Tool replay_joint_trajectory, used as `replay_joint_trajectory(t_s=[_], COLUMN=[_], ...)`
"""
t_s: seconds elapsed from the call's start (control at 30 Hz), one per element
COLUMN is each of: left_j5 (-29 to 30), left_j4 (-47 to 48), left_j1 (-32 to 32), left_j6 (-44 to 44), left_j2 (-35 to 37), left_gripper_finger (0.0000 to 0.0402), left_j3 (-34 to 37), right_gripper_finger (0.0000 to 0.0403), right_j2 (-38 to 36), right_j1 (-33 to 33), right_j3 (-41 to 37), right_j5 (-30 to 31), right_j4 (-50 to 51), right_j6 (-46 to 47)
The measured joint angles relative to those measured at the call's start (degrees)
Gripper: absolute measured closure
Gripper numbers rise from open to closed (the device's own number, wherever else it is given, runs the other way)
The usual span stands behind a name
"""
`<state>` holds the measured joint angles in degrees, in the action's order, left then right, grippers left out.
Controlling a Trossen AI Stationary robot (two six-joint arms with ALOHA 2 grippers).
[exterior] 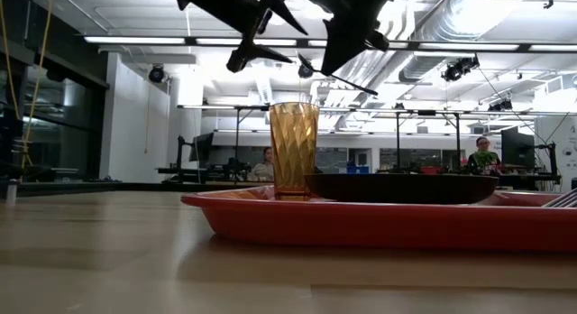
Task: Pick and place plate/cup/fork/spoon on tray
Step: Put the black spoon on the red tray to the bottom of the pink fork
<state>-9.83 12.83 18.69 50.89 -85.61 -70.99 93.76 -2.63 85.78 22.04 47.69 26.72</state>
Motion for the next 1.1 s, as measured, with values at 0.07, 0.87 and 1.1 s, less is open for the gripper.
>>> replay_joint_trajectory(t_s=[0.07,0.87,1.1], left_j5=[2.03,6.72,6.74], left_j4=[-0.02,0.54,0.52], left_j1=[-1.3,-3.23,-3.18], left_j6=[-0.04,-1.73,-3.71], left_j2=[-0.79,-3.6,-3.6], left_gripper_finger=[0.0163,0.0325,0.0391], left_j3=[-0.1,-0.06,-0.04], right_gripper_finger=[0.0403,0.0403,0.0403], right_j2=[-0.03,-0.11,-0.11], right_j1=[0.0,0.46,0.41], right_j3=[0.0,0.0,0.0], right_j5=[-0.52,-1.48,-2.04], right_j4=[-1.0,-0.05,-1.1], right_j6=[-0.01,1.33,1.43])
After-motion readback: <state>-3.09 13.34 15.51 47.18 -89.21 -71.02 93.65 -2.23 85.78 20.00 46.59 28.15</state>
